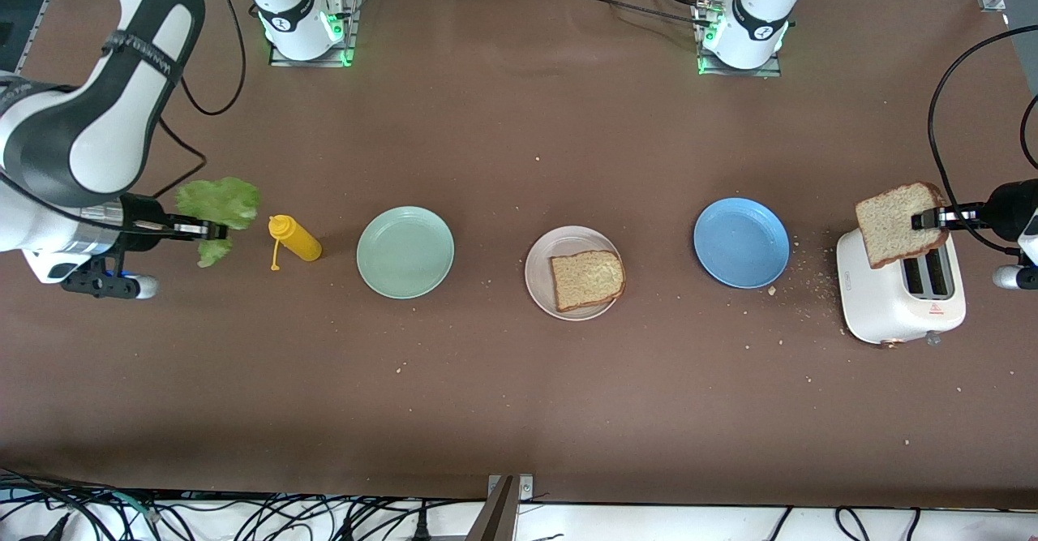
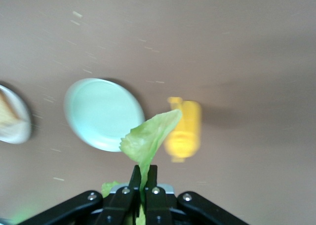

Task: Make sandwich in beige plate with both arms
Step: 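Carry the lettuce with the right gripper over the toast on the beige plate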

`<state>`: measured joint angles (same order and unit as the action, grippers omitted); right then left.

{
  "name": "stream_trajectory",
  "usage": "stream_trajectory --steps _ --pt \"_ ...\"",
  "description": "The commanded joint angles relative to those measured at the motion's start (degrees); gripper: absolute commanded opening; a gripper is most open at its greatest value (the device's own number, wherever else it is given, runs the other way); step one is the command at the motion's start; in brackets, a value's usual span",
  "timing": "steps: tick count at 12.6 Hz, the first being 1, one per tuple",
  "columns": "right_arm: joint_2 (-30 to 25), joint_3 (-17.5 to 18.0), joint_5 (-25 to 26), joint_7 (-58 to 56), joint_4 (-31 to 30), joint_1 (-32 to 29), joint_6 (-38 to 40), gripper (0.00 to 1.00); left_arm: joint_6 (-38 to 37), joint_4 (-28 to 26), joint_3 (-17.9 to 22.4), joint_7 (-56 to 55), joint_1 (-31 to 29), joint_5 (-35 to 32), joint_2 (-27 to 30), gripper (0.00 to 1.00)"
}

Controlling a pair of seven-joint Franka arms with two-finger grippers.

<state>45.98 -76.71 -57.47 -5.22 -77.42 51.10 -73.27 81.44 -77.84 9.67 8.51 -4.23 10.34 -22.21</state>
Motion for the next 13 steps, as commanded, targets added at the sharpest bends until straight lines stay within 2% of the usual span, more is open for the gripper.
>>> stream_trajectory --steps 1,3,5,8,10,13 --pt "0.95 -0.02 -10.34 17.45 2.19 1.62 -1.41 0.00 -1.11 1.03 0.35 -0.77 0.09 1.97 -0.20 0.00" --pt "0.87 4.26 -14.33 31.69 2.36 4.18 -10.79 0.00 -1.20 1.03 0.35 -0.77 0.09 1.97 -0.20 0.00" --pt "0.78 10.75 -16.35 44.01 2.37 6.19 -22.90 0.00 -1.20 1.03 0.35 -0.77 0.09 2.05 -0.20 0.00" --pt "1.13 24.28 -18.29 58.97 2.37 6.73 -44.78 0.00 -1.20 1.03 0.35 -0.77 0.09 1.97 -0.20 0.00" --pt "1.74 33.94 -18.29 63.91 2.37 5.77 -58.85 0.00 -1.20 1.03 0.35 -0.77 0.09 2.05 -0.12 0.00" --pt "4.98 44.95 -18.29 68.57 4.20 4.54 -74.00 0.00 -1.28 1.03 0.35 -0.77 0.09 2.05 -0.20 0.00"
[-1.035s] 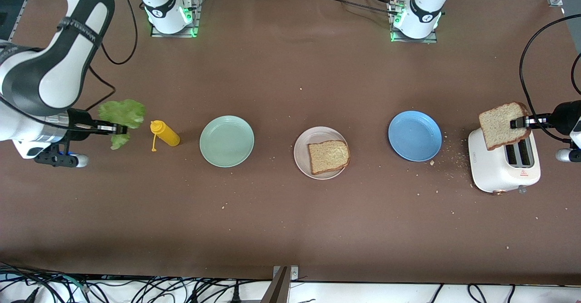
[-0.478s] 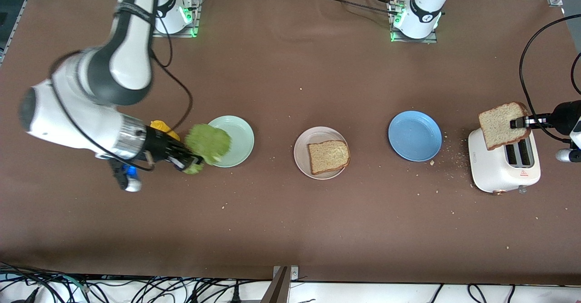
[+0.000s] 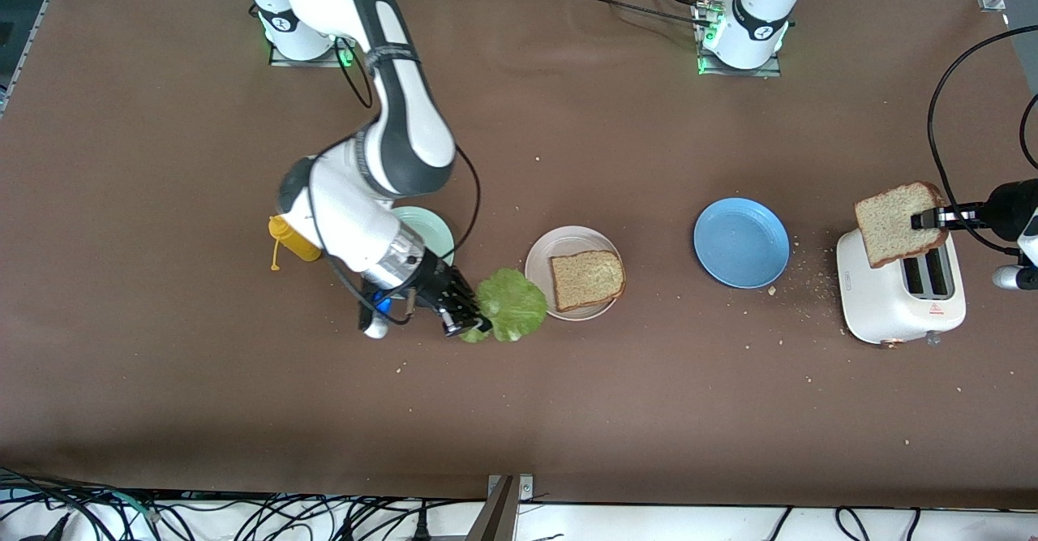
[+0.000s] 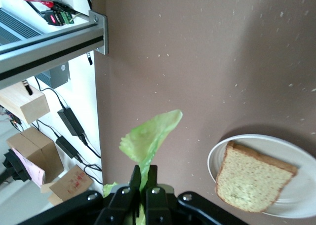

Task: Make sandwich in beige plate with both arms
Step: 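Carry the lettuce with the right gripper over the toast on the beige plate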

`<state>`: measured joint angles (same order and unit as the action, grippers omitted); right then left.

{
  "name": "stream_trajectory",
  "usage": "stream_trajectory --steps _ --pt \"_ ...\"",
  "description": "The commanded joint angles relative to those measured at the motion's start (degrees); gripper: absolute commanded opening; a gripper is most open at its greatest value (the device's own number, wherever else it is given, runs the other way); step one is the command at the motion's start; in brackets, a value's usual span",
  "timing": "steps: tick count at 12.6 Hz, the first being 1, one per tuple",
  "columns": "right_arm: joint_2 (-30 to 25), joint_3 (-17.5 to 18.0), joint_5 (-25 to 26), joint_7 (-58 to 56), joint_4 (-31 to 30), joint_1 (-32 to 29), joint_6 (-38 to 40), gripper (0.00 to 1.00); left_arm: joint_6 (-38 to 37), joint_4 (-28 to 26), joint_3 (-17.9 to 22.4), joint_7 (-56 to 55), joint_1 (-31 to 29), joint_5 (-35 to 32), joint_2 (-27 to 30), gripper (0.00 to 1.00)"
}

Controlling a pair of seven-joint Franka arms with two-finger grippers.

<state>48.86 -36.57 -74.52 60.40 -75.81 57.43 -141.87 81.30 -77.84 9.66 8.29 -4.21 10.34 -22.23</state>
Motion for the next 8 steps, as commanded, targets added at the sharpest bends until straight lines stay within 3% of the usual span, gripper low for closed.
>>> stream_trajectory --steps 1,4,8 --pt "3.77 6.84 -1.24 5.15 4.25 -2.32 -7.61 0.00 -1.14 1.02 0.36 -0.55 0.08 2.05 -0.10 0.00" --pt "8.00 10.72 -1.24 11.30 7.87 -2.24 -10.26 0.00 -1.14 1.02 0.36 -0.55 0.08 2.14 -0.18 0.00" --pt "9.06 17.22 -1.77 13.95 7.78 -2.15 -13.16 0.00 -1.14 0.49 0.27 -0.55 0.43 2.14 -0.18 0.00"
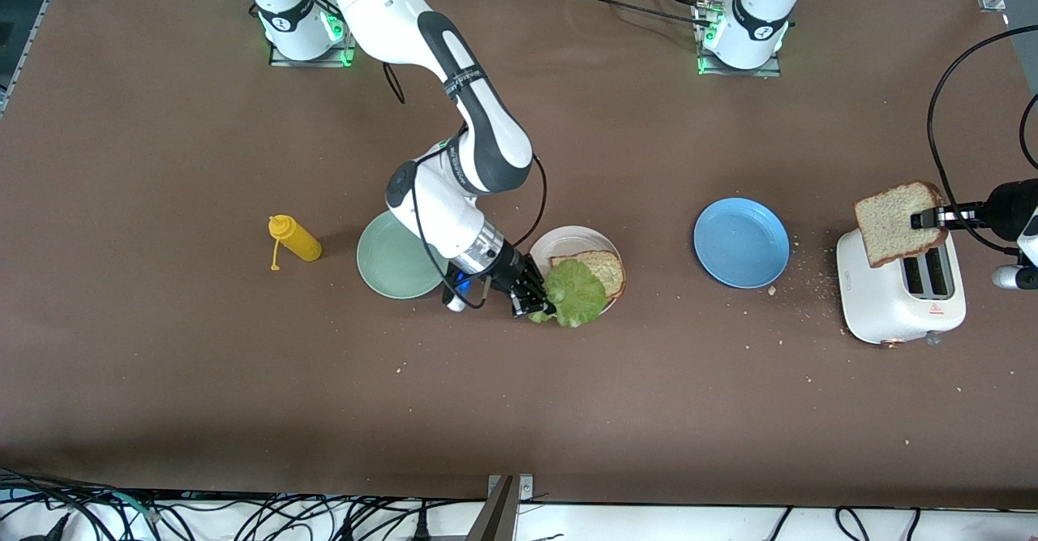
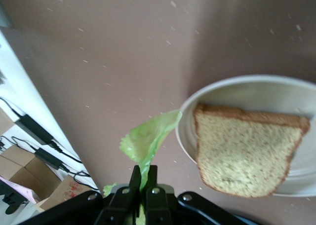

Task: Make sandwich in beige plate with both arms
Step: 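Carry the lettuce with the right gripper over the toast on the beige plate, then lower the lettuce onto the toast and open the right gripper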

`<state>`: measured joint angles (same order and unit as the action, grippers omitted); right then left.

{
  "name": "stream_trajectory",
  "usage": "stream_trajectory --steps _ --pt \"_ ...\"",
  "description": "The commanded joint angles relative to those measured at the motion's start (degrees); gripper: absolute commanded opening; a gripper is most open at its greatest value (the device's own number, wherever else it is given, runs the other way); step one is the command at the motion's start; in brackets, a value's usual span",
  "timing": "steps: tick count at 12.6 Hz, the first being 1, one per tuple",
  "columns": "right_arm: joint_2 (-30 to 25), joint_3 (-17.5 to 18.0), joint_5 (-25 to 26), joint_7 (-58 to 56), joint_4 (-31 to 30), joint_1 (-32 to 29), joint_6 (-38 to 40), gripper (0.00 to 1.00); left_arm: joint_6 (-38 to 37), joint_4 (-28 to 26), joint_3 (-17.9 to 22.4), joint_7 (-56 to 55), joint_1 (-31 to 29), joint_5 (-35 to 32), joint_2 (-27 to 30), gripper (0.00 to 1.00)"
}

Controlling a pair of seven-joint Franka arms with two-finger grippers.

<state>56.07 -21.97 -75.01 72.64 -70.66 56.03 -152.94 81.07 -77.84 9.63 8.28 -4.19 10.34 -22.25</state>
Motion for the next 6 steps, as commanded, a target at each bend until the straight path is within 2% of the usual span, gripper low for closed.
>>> stream_trajectory --steps 1,3,6 --pt "2.03 4.02 -1.36 2.24 2.63 -0.84 -3.31 0.00 -1.00 0.41 0.30 -0.55 0.68 2.14 -0.17 0.00" --pt "3.69 4.74 -1.36 2.16 3.07 -0.84 -5.34 0.00 -1.26 0.23 0.30 -0.55 0.68 2.14 -0.25 0.00" --pt "8.35 4.74 -1.37 2.24 7.63 -0.84 -6.31 0.00 -1.27 0.23 0.13 -0.46 0.77 2.14 -0.60 0.00"
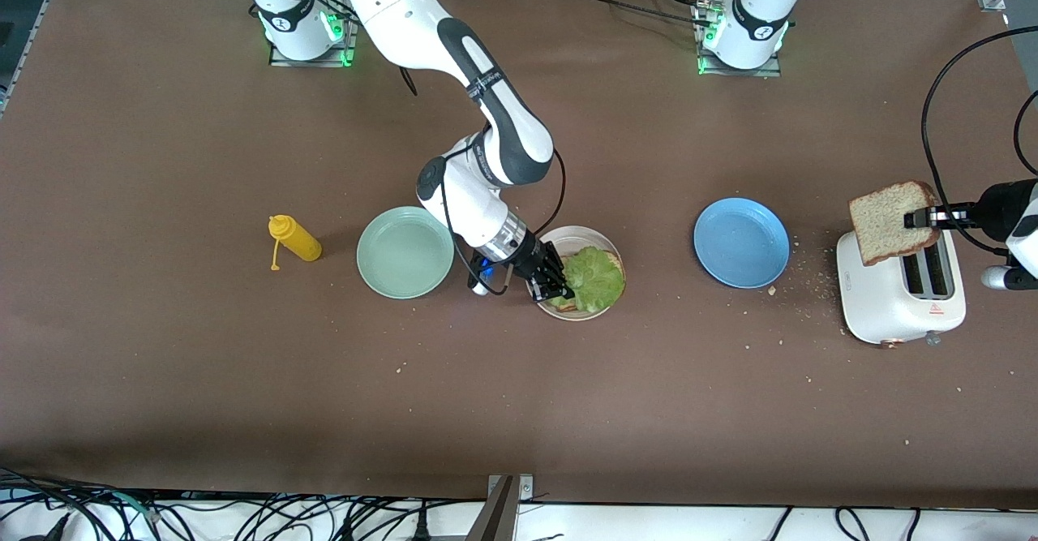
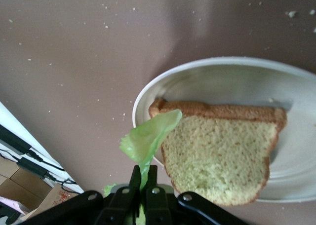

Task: Make sandwich in beige plate with both arms
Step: 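Lower the lettuce onto the toast and open the right gripper, then carry the toast slice with the left gripper toward the beige plate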

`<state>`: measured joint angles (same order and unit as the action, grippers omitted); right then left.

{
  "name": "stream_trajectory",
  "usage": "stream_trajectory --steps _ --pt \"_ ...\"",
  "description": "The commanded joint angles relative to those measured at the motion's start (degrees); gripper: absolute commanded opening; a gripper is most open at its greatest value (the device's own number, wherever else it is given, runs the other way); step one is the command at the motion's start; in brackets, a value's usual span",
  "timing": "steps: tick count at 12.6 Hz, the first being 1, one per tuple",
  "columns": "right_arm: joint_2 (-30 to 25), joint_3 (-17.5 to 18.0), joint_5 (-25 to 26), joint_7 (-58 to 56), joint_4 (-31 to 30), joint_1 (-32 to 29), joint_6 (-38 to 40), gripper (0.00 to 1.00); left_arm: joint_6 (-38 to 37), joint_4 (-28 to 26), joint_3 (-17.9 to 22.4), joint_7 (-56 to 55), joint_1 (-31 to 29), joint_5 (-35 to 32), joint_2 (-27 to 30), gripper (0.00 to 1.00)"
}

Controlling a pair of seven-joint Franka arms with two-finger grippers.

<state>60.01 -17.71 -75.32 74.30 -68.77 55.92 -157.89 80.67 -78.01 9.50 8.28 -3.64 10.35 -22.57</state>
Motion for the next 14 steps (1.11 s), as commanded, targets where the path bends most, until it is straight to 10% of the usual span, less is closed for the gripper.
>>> stream_trajectory --steps 1,7,8,11,14 --pt "4.59 0.57 -1.14 0.58 5.84 -0.72 -1.37 0.00 -0.86 0.40 -0.53 -0.46 0.22 2.13 -0.63 0.00" --pt "5.03 0.57 -1.06 1.82 5.75 -0.20 -1.72 0.00 -0.86 0.49 -2.82 -0.46 1.18 4.57 -3.70 0.00" --pt "5.03 0.57 -0.80 1.90 5.67 -0.02 -1.72 0.38 -0.78 0.75 -2.82 -0.89 1.10 9.29 -4.58 0.00" --pt "4.94 0.31 -0.09 1.64 5.58 0.59 -2.24 0.80 -0.78 0.49 -2.82 -2.30 0.74 25.47 -8.97 0.00" --pt "4.06 0.05 1.40 2.17 5.49 0.68 -2.95 0.86 -0.07 1.63 -3.00 0.14 2.49 37.42 -15.03 0.00"
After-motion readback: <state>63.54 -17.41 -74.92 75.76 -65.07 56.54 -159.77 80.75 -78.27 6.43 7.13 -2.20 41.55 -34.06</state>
